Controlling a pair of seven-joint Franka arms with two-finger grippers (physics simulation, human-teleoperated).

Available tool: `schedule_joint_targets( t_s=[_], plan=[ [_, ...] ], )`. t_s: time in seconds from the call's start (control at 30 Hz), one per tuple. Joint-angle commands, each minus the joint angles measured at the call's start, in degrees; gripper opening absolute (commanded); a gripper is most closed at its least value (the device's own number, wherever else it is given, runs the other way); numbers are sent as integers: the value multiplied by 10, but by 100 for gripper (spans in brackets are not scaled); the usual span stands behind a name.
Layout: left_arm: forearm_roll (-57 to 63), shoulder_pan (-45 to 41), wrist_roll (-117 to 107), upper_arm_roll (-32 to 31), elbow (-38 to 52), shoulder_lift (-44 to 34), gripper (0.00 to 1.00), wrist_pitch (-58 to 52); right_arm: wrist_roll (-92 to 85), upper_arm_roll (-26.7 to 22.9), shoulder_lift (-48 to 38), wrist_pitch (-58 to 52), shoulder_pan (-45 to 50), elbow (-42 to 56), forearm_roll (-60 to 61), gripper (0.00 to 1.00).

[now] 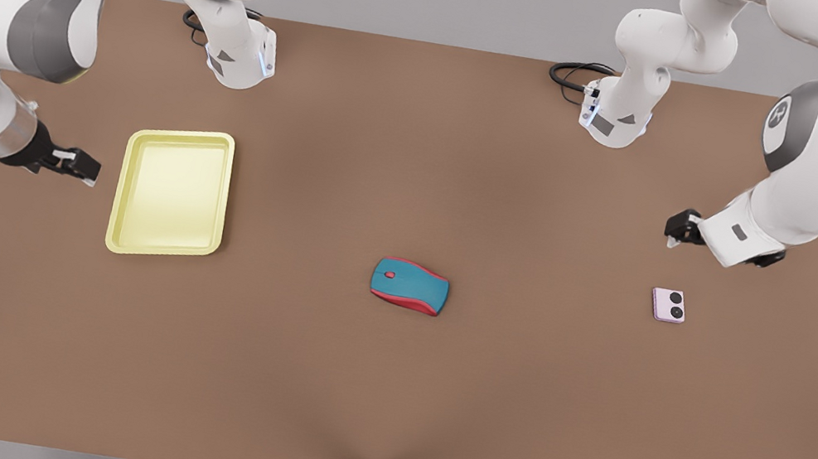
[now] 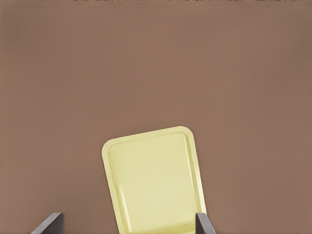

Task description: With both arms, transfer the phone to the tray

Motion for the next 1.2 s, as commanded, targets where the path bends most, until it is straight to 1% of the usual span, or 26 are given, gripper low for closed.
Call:
schedule_joint_targets(
  t_s=[0.0, 0.03, 0.07, 0.1, 0.2, 0.27, 0.3, 0.37, 0.4, 0.47, 0.67, 0.77, 0.83, 0.9, 1.17],
  plan=[
    [1, 0, 12, 0, 0, 1, 100, 11, 7, 0, 4, 22, -1, 2, 0, 100],
    [2, 3, 18, 1, -6, 6, 100, 11, 8, 0, 4, 22, 0, 3, 0, 100],
    [5, 6, 15, 14, -30, 26, 100, 16, 8, 0, 8, 22, 0, 3, 0, 100],
    [5, 17, 14, 35, -65, 45, 100, 49, 8, 1, 8, 23, 0, 3, 0, 100],
    [3, 77, 19, 35, -175, 86, 100, 220, 8, 1, 8, 23, 0, 3, -1, 100],
    [2, 83, 19, 35, -259, 102, 100, 352, 8, 1, 8, 23, 0, 3, -2, 100],
    [5, 99, 20, 35, -281, 124, 100, 392, 8, 1, 8, 23, 0, 3, -3, 100],
    [4, 130, 20, 35, -282, 155, 100, 409, 7, 1, 10, 43, -1, 3, -5, 100],
    [5, 142, 21, 35, -311, 158, 100, 455, 7, 0, 10, 44, 0, 3, -5, 100],
    [5, 153, 34, 35, -347, 165, 100, 509, 7, 1, 10, 44, -1, 3, -3, 100],
    [5, 164, 33, 35, -352, 191, 100, 544, 7, 0, 9, 42, -3, 3, -1, 100],
    [15, 170, 37, 35, -359, 194, 100, 531, 7, 1, 9, 42, 0, 3, 0, 100],
    [29, 170, 102, 35, -362, 190, 100, 495, 7, 1, 10, 42, 0, 3, 1, 100],
    [30, 170, 129, 35, -362, 193, 100, 493, 7, 3, 9, 42, 0, 3, 1, 100],
    [29, 174, 125, 35, -376, 204, 100, 494, 7, 3, 8, 42, 0, 3, -1, 100]
  ],
)
